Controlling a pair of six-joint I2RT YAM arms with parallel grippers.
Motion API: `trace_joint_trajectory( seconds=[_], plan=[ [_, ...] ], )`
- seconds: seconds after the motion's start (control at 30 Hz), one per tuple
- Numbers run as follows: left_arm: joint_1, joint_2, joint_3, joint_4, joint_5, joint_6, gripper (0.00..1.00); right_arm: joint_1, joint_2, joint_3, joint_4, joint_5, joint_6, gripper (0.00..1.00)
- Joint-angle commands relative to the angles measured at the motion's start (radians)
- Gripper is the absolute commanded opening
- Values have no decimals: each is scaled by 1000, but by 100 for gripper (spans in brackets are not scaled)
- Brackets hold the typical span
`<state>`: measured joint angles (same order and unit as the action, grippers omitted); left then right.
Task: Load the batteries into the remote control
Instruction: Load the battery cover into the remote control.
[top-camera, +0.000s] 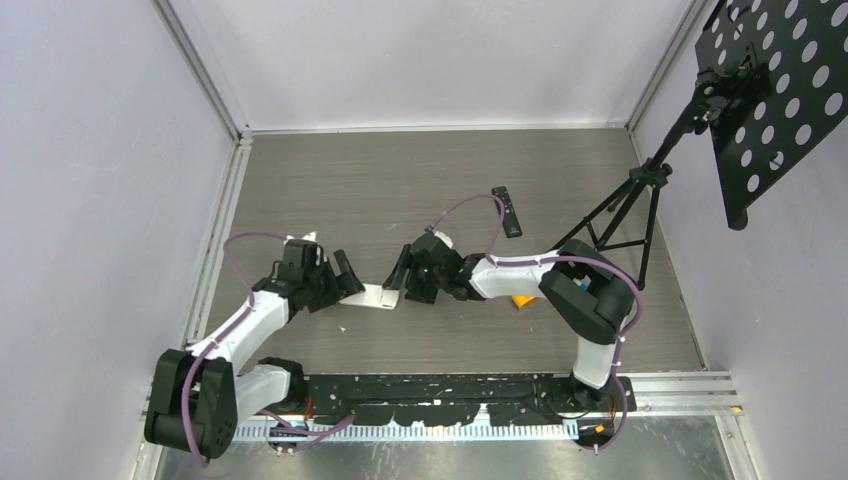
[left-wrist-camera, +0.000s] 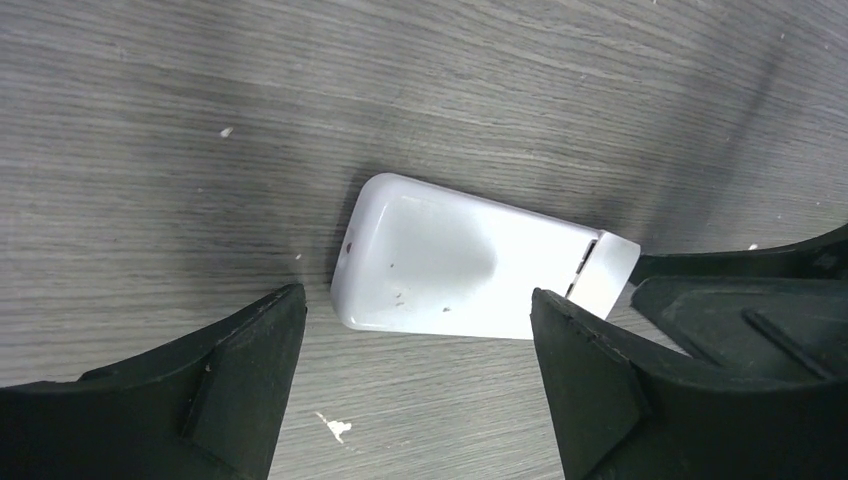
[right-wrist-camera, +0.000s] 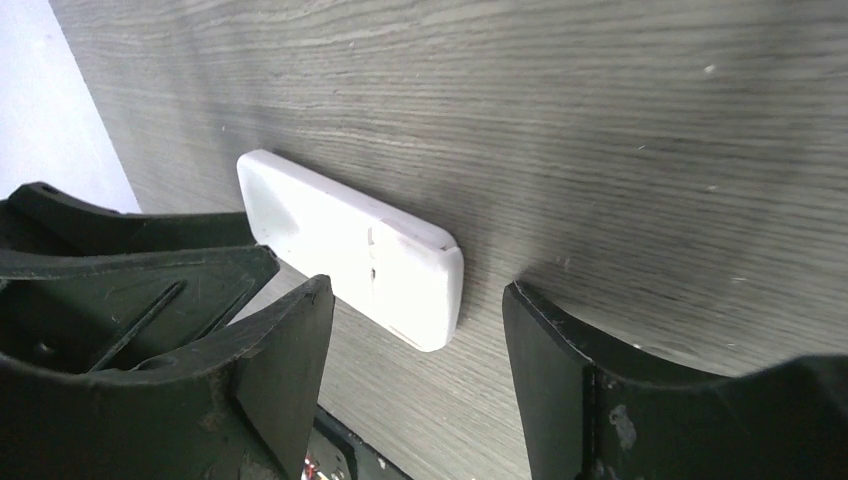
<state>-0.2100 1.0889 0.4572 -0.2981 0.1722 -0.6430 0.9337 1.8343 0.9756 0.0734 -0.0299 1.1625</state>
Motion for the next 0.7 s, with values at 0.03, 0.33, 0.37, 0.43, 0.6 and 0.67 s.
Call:
trace_joint_trajectory(
  seconds=[0.03, 0.33, 0.37, 0.43, 0.6, 0.67],
  plan=[
    [-5, -24, 18, -73, -18, 19, 86, -16, 16, -43, -186, 145, -99, 69],
    [-5, 41, -14, -14, 43, -22, 75, -16, 70, -8, -152, 56, -127, 39],
    [-5, 51, -18, -1, 59, -32, 72, -16, 73, -9, -140, 45, -130, 35],
    [-5, 69, -36, 33, 91, -52, 67, -16, 79, -11, -112, -30, -134, 29],
    [-6, 94, -73, 93, 128, -83, 58, -9, 83, -31, -29, -94, -157, 23],
    [-5, 90, -80, 99, 127, -90, 58, -2, 83, -26, -42, -92, -170, 24]
  ],
)
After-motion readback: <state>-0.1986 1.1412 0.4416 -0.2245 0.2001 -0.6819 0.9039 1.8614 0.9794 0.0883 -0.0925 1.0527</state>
